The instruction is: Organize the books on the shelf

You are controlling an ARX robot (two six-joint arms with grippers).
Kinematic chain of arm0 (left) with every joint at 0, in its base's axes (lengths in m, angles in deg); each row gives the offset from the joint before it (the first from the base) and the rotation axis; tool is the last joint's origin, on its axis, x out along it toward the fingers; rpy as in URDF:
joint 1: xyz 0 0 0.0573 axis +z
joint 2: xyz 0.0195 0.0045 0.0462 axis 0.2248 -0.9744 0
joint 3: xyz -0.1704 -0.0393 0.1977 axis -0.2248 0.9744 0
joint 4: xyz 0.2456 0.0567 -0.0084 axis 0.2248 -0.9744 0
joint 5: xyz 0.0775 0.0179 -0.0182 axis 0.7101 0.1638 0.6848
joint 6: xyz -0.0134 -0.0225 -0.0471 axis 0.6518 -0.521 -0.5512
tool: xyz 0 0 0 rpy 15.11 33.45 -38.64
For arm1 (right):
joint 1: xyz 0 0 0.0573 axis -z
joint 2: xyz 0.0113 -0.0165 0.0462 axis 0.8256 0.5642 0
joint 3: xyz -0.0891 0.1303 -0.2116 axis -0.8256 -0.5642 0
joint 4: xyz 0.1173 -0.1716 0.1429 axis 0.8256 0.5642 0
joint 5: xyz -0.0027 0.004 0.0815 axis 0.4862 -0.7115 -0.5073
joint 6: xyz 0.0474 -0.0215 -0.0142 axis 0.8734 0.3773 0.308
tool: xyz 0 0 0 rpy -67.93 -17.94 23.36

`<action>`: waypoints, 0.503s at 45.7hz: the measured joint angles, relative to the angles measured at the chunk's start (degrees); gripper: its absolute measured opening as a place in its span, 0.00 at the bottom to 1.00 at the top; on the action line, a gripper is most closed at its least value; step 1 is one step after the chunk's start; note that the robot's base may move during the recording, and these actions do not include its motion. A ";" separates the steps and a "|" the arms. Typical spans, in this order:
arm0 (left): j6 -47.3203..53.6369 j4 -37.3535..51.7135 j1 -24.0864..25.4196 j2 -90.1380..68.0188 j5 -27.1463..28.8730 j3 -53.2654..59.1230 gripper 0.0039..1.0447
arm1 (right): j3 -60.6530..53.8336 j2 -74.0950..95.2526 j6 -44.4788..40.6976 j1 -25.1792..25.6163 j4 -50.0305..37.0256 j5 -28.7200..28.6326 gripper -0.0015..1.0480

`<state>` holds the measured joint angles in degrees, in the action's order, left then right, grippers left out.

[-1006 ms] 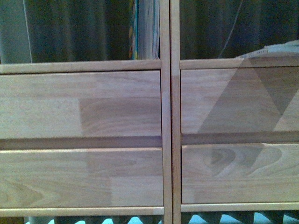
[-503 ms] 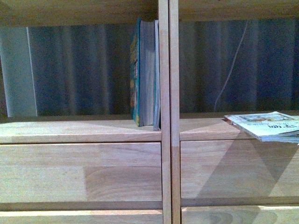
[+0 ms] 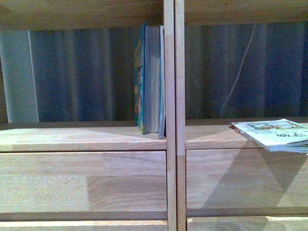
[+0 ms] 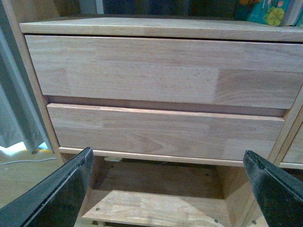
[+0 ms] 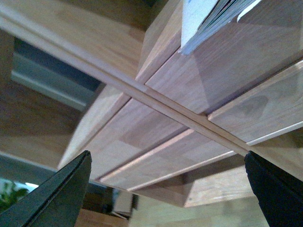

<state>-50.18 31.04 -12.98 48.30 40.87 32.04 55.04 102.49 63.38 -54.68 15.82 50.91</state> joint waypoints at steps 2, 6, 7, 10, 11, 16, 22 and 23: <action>0.00 0.00 0.00 0.00 0.00 0.00 0.93 | 1.66 4.31 4.92 0.13 -3.34 0.37 0.93; 0.00 0.00 0.00 0.00 0.00 0.00 0.93 | 4.72 11.74 12.26 0.83 -7.82 0.42 0.93; 0.00 0.00 0.00 0.00 0.00 0.00 0.93 | 5.60 13.14 13.25 1.03 -8.52 0.52 0.93; 0.00 0.00 0.00 0.00 0.00 0.00 0.93 | 9.35 18.21 17.07 1.99 -10.32 1.20 0.93; 0.00 0.00 0.00 0.00 0.00 0.00 0.93 | 10.58 19.69 17.94 2.43 -10.62 1.49 0.93; 0.00 0.00 0.00 0.00 0.00 0.00 0.93 | 15.76 26.38 21.64 4.04 -10.99 2.95 0.93; 0.00 0.00 0.00 0.00 0.00 0.00 0.93 | 19.93 31.36 23.82 4.74 -9.92 4.90 0.93; 0.00 0.00 0.00 0.00 0.00 0.00 0.93 | 20.65 32.00 24.04 4.74 -9.73 5.14 0.93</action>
<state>-50.18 31.04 -12.98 48.30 40.87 32.04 75.70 134.49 87.42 -49.94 6.09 56.05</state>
